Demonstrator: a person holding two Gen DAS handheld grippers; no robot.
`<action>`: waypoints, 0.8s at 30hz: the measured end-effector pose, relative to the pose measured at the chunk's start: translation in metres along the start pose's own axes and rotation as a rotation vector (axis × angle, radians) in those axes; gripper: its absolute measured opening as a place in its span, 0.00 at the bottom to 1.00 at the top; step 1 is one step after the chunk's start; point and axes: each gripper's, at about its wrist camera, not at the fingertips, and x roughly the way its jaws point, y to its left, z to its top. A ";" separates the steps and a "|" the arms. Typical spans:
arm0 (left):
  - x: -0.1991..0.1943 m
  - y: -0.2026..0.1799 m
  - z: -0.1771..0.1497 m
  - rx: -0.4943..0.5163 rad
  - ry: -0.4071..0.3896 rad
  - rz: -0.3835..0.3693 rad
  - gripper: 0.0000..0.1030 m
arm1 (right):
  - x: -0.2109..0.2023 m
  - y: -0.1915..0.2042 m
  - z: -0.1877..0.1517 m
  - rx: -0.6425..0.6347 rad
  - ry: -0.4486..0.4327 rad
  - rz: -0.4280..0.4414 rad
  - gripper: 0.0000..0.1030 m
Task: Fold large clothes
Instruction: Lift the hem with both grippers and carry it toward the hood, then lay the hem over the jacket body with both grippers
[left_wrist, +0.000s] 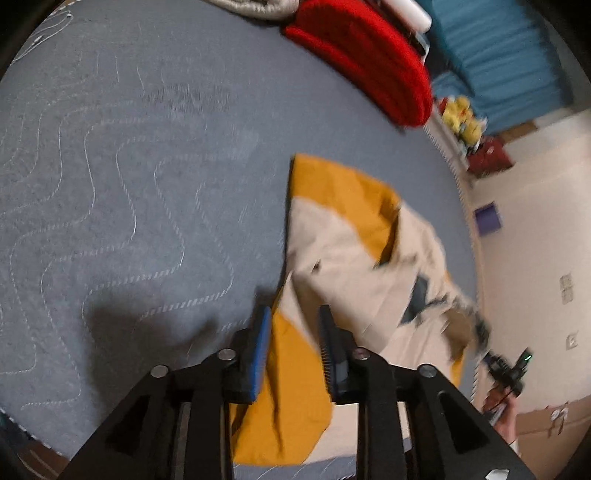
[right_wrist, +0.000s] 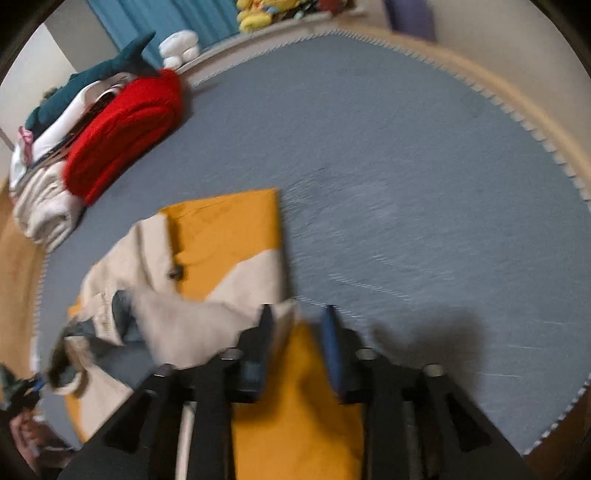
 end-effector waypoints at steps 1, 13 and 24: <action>0.005 -0.004 0.000 0.017 0.017 0.018 0.35 | -0.001 -0.002 -0.002 0.003 0.000 0.024 0.42; 0.068 -0.040 0.000 0.240 0.141 0.262 0.51 | 0.073 0.014 -0.014 -0.153 0.273 -0.016 0.46; 0.048 -0.060 0.038 0.212 -0.066 0.163 0.05 | 0.078 0.029 0.009 -0.146 0.193 0.019 0.08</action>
